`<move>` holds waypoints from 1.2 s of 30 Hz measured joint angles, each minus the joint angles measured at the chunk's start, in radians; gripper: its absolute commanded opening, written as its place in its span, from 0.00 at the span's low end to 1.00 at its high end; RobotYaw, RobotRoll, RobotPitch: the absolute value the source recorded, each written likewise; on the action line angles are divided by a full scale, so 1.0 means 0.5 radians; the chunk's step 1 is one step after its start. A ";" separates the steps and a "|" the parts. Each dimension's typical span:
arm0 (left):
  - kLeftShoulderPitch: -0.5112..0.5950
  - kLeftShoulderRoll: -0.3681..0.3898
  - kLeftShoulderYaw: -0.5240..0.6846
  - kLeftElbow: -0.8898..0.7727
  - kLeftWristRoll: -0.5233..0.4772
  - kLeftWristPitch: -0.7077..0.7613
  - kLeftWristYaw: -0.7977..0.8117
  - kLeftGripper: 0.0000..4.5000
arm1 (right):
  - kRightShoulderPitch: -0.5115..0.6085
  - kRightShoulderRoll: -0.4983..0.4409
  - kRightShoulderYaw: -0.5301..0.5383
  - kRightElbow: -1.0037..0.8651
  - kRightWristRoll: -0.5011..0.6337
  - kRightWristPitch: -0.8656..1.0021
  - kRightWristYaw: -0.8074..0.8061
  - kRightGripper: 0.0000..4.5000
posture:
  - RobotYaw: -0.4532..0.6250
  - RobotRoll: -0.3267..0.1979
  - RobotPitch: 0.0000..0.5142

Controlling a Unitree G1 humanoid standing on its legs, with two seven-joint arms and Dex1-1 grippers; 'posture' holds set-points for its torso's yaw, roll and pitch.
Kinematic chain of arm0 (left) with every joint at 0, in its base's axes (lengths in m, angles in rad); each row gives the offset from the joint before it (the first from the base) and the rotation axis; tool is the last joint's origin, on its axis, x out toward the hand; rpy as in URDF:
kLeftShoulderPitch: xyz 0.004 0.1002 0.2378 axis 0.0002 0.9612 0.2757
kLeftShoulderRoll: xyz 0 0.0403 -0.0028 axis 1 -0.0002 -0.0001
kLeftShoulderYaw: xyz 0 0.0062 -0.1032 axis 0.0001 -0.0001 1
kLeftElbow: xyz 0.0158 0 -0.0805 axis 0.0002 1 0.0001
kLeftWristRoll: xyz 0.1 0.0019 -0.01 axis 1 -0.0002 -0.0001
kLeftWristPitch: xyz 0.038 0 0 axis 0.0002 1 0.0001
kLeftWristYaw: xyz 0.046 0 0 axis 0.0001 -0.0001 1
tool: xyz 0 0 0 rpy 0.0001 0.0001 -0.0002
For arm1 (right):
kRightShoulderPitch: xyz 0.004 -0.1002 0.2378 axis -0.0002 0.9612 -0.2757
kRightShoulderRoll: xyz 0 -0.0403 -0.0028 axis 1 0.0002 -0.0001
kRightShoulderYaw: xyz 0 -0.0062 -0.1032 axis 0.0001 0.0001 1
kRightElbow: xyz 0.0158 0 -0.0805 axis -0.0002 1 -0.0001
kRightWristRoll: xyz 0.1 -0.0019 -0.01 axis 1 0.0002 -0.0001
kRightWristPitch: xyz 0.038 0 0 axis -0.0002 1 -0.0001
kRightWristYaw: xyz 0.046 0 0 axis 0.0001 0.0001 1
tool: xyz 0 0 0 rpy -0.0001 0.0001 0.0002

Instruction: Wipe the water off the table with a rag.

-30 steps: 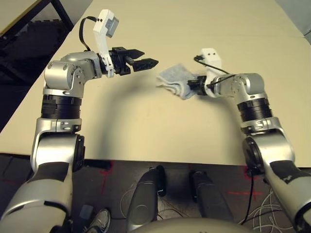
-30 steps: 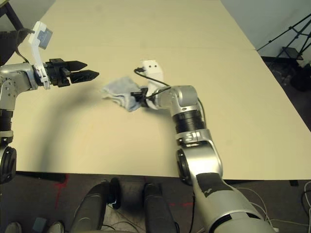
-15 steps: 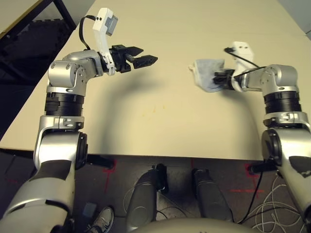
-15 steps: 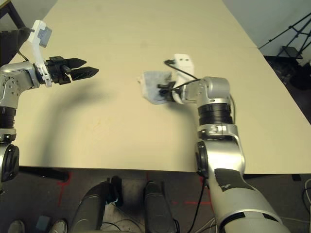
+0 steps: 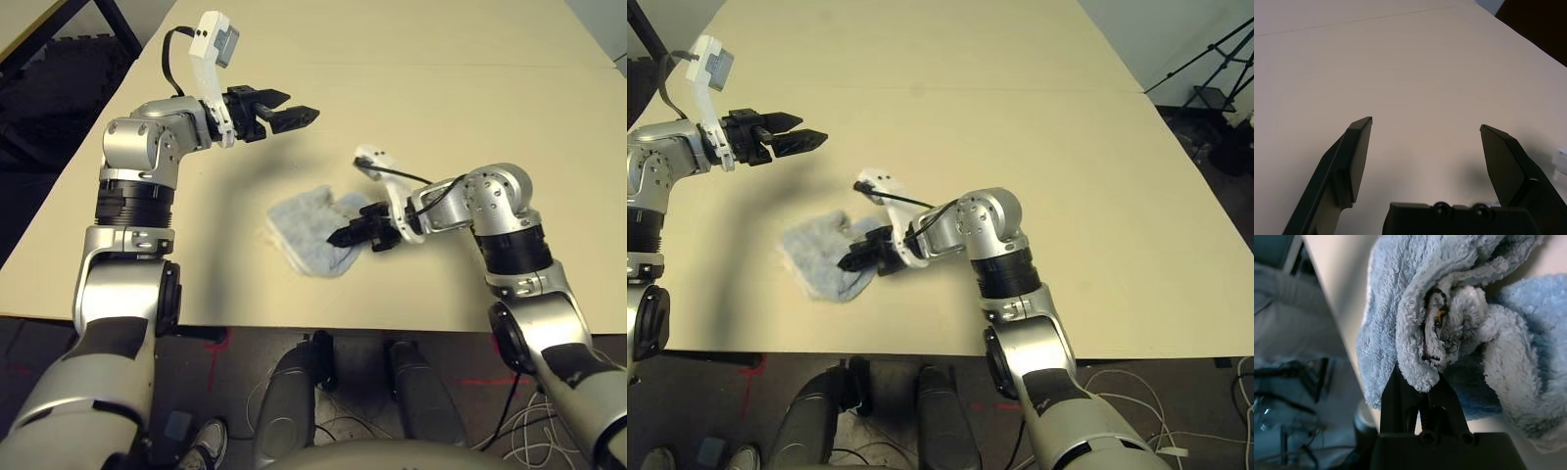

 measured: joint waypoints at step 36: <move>0.015 -0.019 0.062 -0.031 -0.005 0.040 0.061 1.00 | -0.301 -0.039 -0.268 0.799 -1.031 -0.978 -0.299 0.00 | 0.39 0.62 0.49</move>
